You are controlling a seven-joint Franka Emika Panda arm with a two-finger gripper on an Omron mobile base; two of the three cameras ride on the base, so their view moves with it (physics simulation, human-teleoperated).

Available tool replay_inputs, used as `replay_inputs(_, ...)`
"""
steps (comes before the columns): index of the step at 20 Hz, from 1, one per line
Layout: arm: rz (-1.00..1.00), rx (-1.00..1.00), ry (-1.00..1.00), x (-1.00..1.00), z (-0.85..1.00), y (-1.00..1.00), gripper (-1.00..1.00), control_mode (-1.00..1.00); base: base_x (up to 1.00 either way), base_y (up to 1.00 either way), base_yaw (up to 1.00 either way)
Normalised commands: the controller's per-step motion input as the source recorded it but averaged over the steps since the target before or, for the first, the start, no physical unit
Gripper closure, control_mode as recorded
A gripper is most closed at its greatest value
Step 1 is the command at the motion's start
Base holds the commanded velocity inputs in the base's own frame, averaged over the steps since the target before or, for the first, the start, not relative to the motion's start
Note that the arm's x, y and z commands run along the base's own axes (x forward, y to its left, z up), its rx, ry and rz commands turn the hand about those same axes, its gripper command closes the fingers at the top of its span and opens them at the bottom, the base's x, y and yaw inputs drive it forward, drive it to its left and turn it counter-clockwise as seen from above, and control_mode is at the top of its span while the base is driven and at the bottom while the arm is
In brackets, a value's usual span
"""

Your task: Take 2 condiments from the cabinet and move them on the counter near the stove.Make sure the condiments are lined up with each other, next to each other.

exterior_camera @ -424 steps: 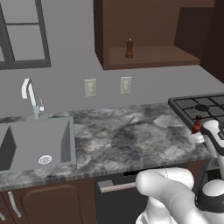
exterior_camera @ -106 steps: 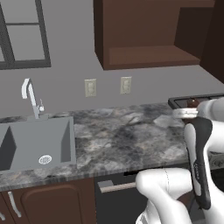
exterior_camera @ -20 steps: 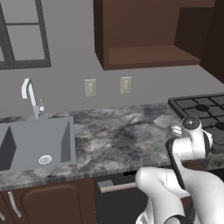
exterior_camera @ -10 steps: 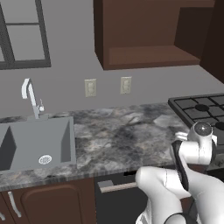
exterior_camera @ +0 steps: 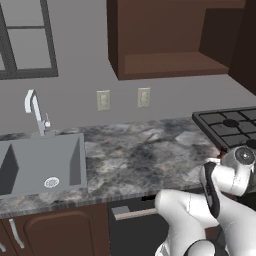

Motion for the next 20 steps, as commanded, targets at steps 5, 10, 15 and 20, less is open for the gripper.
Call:
replay_inputs(5, 0.13, -0.01, -0.04, -0.01, -0.12, 0.0, 1.0, -1.0, 0.0, 0.0, 0.0)
replay_inputs(10, 0.13, 0.0, -0.02, 0.0, -0.08, 0.0, 1.0, -1.0, 0.0, 0.0, 0.0)
replay_inputs(15, 0.1, 0.0, 0.0, -0.01, 0.0, 0.0, 1.0, -1.0, 0.0, 0.0, 0.0)
replay_inputs(20, 0.1, 0.0, -0.04, 0.0, -0.01, -0.06, 1.0, -1.0, 0.0, 0.0, 0.0)
